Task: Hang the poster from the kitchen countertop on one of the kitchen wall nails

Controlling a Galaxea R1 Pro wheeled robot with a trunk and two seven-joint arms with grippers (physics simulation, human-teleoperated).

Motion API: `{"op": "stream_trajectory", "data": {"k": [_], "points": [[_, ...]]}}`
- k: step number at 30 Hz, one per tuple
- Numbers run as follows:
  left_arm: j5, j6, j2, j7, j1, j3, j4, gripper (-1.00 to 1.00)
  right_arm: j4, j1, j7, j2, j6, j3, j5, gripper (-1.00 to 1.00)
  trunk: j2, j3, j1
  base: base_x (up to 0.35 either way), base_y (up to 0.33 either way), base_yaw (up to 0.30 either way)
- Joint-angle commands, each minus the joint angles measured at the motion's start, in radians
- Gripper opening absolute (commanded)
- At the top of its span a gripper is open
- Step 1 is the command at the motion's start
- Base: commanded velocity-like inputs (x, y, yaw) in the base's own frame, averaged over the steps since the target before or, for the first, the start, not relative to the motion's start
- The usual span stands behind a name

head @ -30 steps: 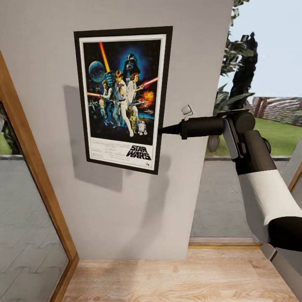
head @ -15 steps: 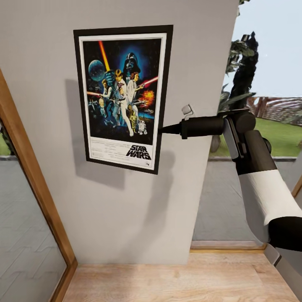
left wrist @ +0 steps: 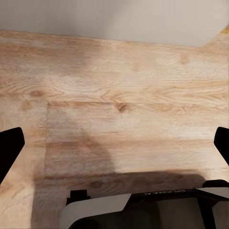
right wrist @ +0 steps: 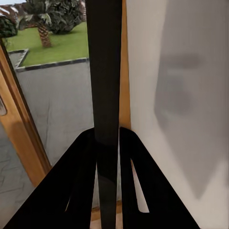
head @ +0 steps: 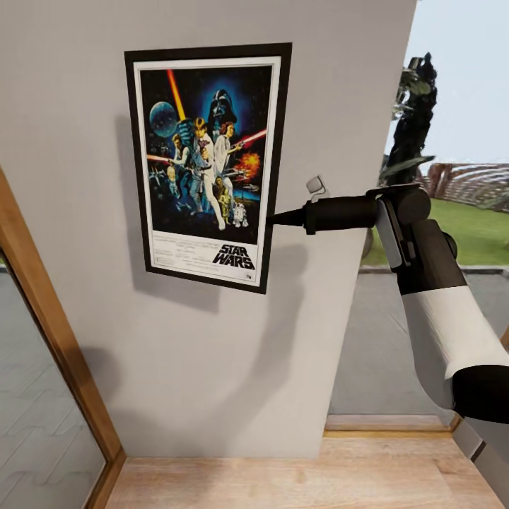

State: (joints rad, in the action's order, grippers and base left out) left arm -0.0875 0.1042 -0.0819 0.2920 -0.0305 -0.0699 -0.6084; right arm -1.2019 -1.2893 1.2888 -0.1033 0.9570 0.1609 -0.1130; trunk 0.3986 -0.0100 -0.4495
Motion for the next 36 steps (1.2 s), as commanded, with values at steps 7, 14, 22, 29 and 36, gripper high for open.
{"op": "stream_trajectory", "data": {"k": [7,14,22,29,36], "points": [[-0.009,-0.003,0.000,0.007,0.000,-0.002,-0.001,1.00,0.001,-0.001,0.000,-0.001,0.011,0.002,-0.010,-1.00,0.001,-0.001,-0.001,0.140,0.000,0.000],[-0.009,-0.002,0.000,0.007,0.000,-0.002,-0.001,1.00,0.000,-0.001,0.000,-0.001,0.011,0.002,-0.010,-1.00,0.001,-0.001,-0.001,0.009,0.000,0.000],[-0.009,-0.003,0.000,0.007,0.000,-0.002,-0.001,1.00,-0.001,-0.001,0.000,-0.001,0.011,0.002,-0.010,-1.00,0.001,-0.001,-0.001,0.001,0.000,0.000],[-0.009,-0.003,0.000,0.007,0.000,-0.002,-0.001,1.00,-0.001,-0.001,0.000,-0.001,0.011,0.002,-0.010,-1.00,0.001,-0.001,-0.001,0.028,0.000,0.000],[-0.009,-0.003,0.000,0.007,0.000,-0.002,-0.001,1.00,0.001,-0.001,0.000,-0.001,0.011,0.002,-0.010,-1.00,0.001,-0.001,-0.001,0.130,0.000,0.000]]}}
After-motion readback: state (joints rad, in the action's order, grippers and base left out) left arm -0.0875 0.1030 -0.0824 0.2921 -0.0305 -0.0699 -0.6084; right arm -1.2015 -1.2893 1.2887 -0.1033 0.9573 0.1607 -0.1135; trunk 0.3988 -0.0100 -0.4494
